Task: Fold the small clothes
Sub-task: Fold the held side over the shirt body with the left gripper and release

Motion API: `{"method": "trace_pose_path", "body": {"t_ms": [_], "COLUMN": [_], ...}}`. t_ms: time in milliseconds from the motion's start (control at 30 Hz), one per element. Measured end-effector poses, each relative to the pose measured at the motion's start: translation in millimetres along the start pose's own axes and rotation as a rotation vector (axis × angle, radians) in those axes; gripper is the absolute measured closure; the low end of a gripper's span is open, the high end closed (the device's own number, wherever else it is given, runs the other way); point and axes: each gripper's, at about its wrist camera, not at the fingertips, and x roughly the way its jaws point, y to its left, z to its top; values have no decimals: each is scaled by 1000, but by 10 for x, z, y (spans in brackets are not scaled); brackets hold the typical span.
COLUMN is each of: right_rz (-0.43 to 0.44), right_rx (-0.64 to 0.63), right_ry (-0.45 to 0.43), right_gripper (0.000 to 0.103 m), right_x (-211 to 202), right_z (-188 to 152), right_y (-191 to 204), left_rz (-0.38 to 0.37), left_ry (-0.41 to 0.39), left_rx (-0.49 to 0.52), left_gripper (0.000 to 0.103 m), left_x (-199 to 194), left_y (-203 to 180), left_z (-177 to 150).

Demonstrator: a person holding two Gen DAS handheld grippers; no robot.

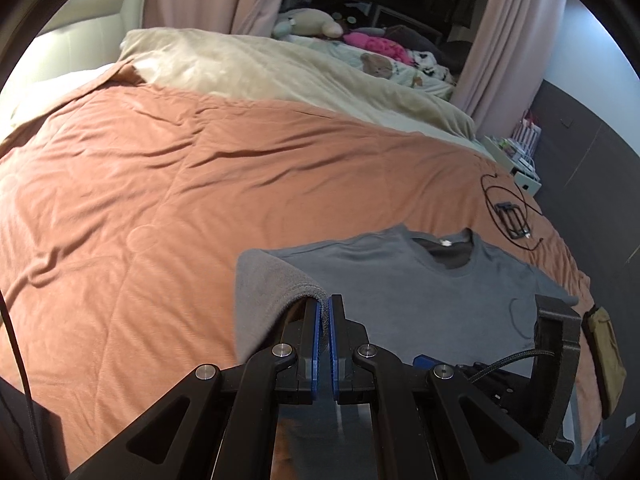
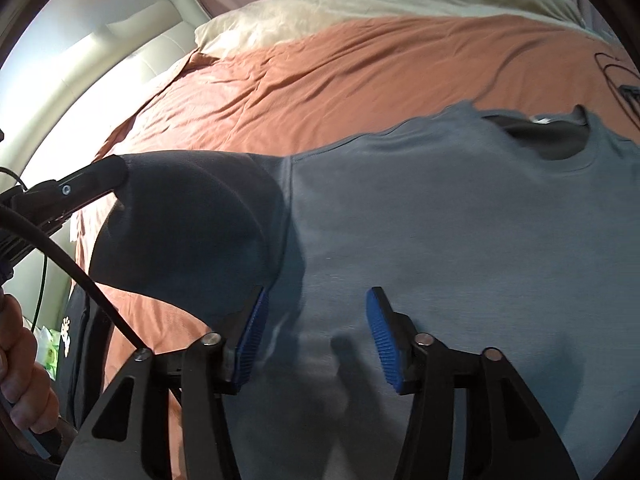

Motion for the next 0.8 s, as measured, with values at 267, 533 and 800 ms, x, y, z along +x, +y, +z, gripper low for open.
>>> {"method": "trace_pose_path", "body": {"t_ms": [267, 533, 800], "right_rz": [-28, -53, -37], "right_rx": [1, 5, -9], "right_ry": [-40, -50, -37], "right_gripper": [46, 46, 46], "right_x": [-346, -524, -563], "right_z": [-91, -158, -135], "right_y": [-190, -316, -350], "left_rz": [-16, -49, 24], "left_ry": [41, 100, 87], "left_rx": [52, 104, 111], "left_gripper": [99, 78, 57], "left_x": [169, 341, 253], "left_y": [-455, -780, -633], "left_z": [-22, -96, -154]}}
